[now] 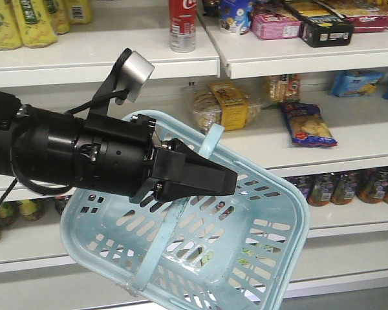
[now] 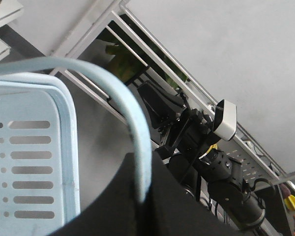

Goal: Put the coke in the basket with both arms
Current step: 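Drive the base up to the shelf with the red Coca-Cola bottle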

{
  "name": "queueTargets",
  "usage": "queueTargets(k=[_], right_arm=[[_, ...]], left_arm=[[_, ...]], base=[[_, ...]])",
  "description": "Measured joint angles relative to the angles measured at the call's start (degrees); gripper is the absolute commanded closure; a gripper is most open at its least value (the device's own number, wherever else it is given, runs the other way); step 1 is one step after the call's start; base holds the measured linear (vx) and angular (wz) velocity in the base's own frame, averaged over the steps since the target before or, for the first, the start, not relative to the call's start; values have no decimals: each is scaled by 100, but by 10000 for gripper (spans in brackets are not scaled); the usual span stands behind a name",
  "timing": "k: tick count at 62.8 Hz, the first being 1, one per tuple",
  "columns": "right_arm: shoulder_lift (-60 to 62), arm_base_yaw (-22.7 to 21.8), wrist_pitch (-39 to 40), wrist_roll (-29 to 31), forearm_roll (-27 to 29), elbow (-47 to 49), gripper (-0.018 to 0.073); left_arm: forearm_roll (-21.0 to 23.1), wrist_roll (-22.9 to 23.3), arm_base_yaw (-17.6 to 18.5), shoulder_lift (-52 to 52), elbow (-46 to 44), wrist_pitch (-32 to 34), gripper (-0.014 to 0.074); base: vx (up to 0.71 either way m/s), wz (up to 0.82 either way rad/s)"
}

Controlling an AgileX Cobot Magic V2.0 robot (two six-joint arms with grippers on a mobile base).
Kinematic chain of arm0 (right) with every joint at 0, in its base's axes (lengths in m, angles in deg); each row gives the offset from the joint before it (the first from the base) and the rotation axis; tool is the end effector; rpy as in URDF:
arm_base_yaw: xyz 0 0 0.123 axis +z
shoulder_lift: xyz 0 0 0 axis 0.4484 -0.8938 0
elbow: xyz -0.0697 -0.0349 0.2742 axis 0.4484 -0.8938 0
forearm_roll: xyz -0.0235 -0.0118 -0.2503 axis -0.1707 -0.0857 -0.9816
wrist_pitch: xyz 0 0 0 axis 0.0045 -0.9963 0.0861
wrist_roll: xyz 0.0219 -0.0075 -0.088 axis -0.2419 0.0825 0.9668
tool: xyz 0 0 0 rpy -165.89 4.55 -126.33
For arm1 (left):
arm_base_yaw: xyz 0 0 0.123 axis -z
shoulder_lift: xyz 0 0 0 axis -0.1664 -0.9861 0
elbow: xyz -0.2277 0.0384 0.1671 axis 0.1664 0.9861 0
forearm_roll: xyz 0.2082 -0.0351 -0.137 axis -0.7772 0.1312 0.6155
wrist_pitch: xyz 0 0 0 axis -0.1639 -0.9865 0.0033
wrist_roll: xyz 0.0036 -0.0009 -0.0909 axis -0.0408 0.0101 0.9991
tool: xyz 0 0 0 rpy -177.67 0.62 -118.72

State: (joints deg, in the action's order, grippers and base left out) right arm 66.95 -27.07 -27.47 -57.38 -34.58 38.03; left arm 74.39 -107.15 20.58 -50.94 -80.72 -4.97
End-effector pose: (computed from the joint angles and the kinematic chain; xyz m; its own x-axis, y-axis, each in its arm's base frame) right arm 0.0567 -0.0012 0.1984 0.0056 -0.0457 -0.9989 0.0164 0.9988 -0.0456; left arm 0.2103 -0.2050 0.3666 -0.7936 0.1234 -0.5958 0.6039 0.2797 -0.7464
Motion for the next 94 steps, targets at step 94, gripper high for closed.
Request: queueTargets(k=[94], right_arm=[[0,0,0,0,0,0,565]], left_arm=[[0,0,0,0,0,0,603]], base=[[7,29]])
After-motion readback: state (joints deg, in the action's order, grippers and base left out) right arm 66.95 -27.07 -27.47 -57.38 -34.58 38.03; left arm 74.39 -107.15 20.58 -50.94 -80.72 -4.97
